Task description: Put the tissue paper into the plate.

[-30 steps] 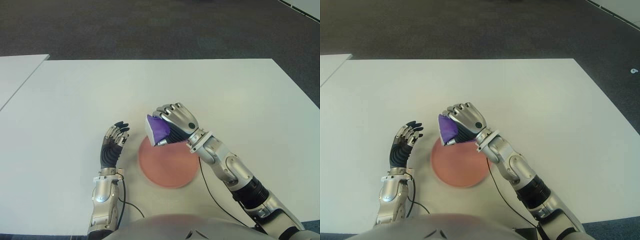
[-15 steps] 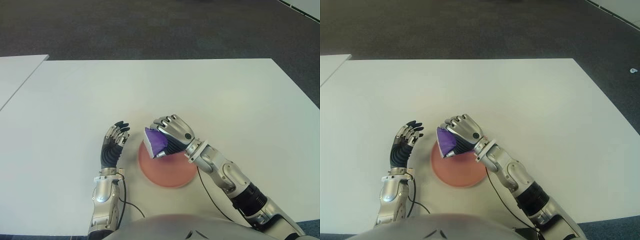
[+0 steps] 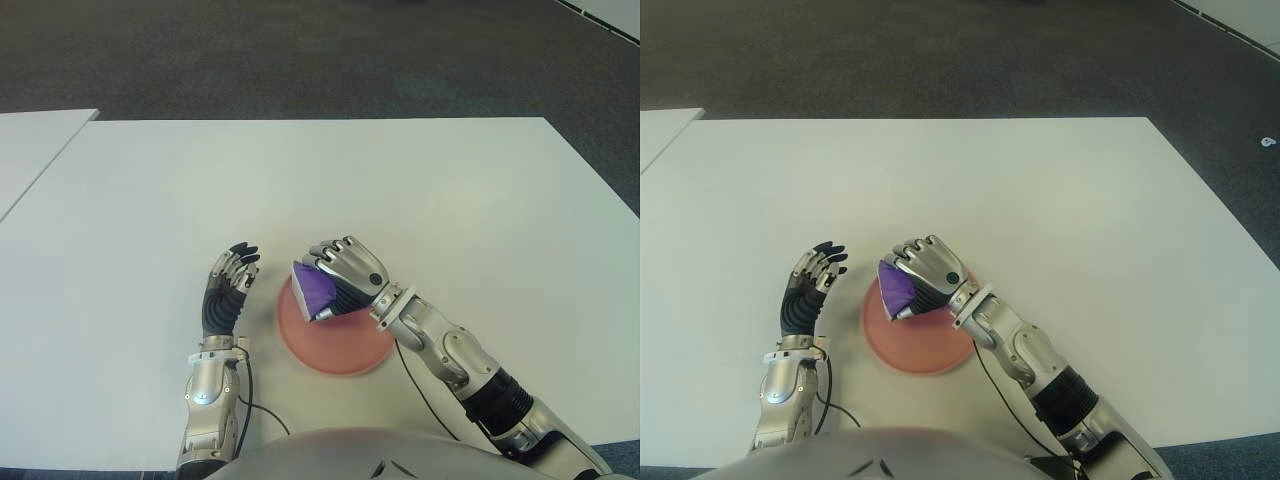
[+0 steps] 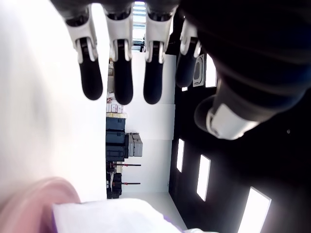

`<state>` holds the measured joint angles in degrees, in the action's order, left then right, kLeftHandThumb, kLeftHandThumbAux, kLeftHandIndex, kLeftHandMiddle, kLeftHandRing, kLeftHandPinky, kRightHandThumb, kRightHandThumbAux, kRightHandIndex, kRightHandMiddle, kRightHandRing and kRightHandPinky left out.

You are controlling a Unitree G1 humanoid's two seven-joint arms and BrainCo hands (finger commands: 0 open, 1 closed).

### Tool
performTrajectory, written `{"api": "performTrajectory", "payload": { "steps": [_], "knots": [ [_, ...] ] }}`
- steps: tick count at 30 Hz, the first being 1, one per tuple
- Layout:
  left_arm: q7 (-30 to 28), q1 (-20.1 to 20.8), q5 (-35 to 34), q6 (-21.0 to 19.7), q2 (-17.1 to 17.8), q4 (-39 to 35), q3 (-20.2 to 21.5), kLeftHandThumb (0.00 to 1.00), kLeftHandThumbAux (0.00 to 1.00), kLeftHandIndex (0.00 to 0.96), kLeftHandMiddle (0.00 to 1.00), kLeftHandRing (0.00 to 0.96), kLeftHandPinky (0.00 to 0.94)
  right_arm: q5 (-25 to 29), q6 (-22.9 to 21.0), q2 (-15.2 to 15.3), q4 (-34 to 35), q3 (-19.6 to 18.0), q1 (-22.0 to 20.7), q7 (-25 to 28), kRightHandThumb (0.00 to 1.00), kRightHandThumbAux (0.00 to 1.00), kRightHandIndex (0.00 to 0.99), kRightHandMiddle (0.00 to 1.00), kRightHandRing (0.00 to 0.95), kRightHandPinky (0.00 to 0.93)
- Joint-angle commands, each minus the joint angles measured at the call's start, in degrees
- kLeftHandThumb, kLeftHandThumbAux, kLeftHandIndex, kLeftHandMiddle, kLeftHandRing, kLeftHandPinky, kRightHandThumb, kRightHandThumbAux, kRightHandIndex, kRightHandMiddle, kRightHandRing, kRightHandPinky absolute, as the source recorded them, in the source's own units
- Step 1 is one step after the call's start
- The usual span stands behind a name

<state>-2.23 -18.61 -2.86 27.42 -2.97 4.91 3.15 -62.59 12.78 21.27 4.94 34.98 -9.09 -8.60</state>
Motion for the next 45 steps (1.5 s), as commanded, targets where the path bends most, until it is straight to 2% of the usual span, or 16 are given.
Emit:
{"api": "performTrajectory", "payload": {
  "steps": [1,2,3,4,5,8,12,14,21,31,45],
  "knots": [
    [0.4,0.1,0.2,-0.3,-0.1,0.6,-0.3,0.248,0.608,0.240,0.285,0.297,0.329,0.5,0.1,-0.8,-0.1,-0.6,1.3,-1.7,0.955,0.650,0.410,0.545,0.526,0.673],
    [0.3,0.1,0.2,-0.1,-0.1,0.7,-0.2,0.249,0.611,0.241,0.285,0.296,0.329,0.7,0.1,-0.9,-0.1,-0.7,1.3,-1.9,0.861,0.671,0.414,0.520,0.502,0.582],
    [0.3,0.2,0.1,0.1,-0.2,0.7,-0.2,0.249,0.612,0.241,0.285,0.296,0.328,0.9,0.2,-0.9,-0.1,-0.7,1.4,-1.7,0.828,0.679,0.415,0.511,0.493,0.549],
    [0.2,0.2,0.1,0.2,-0.1,0.8,-0.2,0.249,0.614,0.241,0.285,0.295,0.326,1.1,0.2,-1.0,-0.1,-0.7,1.3,-1.6,0.675,0.618,0.354,0.433,0.417,0.447],
    [0.1,0.2,0.1,0.3,-0.1,0.9,-0.2,0.248,0.616,0.241,0.285,0.294,0.325,1.1,0.3,-0.8,-0.2,-0.7,1.2,-1.3,0.575,0.579,0.314,0.382,0.368,0.382],
    [0.1,0.3,0.1,0.5,-0.1,1.0,-0.2,0.243,0.613,0.238,0.280,0.290,0.315,1.1,0.6,-0.5,-0.2,-0.6,0.9,-0.9,0.348,0.537,0.174,0.233,0.215,0.215],
    [0.5,0.3,0.7,0.6,-0.1,1.2,-0.1,0.235,0.612,0.233,0.271,0.280,0.306,0.4,0.8,0.4,0.1,-0.3,0.8,-0.3,0.159,0.522,0.069,0.108,0.076,0.060],
    [1.0,0.4,1.3,0.7,-0.1,1.4,0.0,0.231,0.612,0.231,0.268,0.276,0.303,-0.2,0.7,0.9,0.4,-0.1,0.8,0.6,0.102,0.518,0.040,0.078,0.042,0.030],
    [2.0,0.6,2.9,1.0,0.0,1.7,0.1,0.212,0.622,0.225,0.256,0.262,0.289,-0.8,0.7,1.2,0.6,-0.2,1.1,0.8,0.009,0.478,0.002,0.021,0.002,0.001],
    [2.3,0.7,3.4,0.7,0.1,1.7,0.1,0.202,0.636,0.222,0.251,0.252,0.279,1.2,1.7,1.1,-0.1,-0.5,1.2,1.2,0.000,0.420,0.000,0.000,0.000,0.000],
    [2.5,1.5,3.4,0.3,0.1,2.4,0.1,0.209,0.609,0.216,0.243,0.253,0.288,1.1,1.2,1.4,0.5,-0.6,1.7,3.9,0.005,0.348,0.000,0.000,0.000,0.000]
  ]
}}
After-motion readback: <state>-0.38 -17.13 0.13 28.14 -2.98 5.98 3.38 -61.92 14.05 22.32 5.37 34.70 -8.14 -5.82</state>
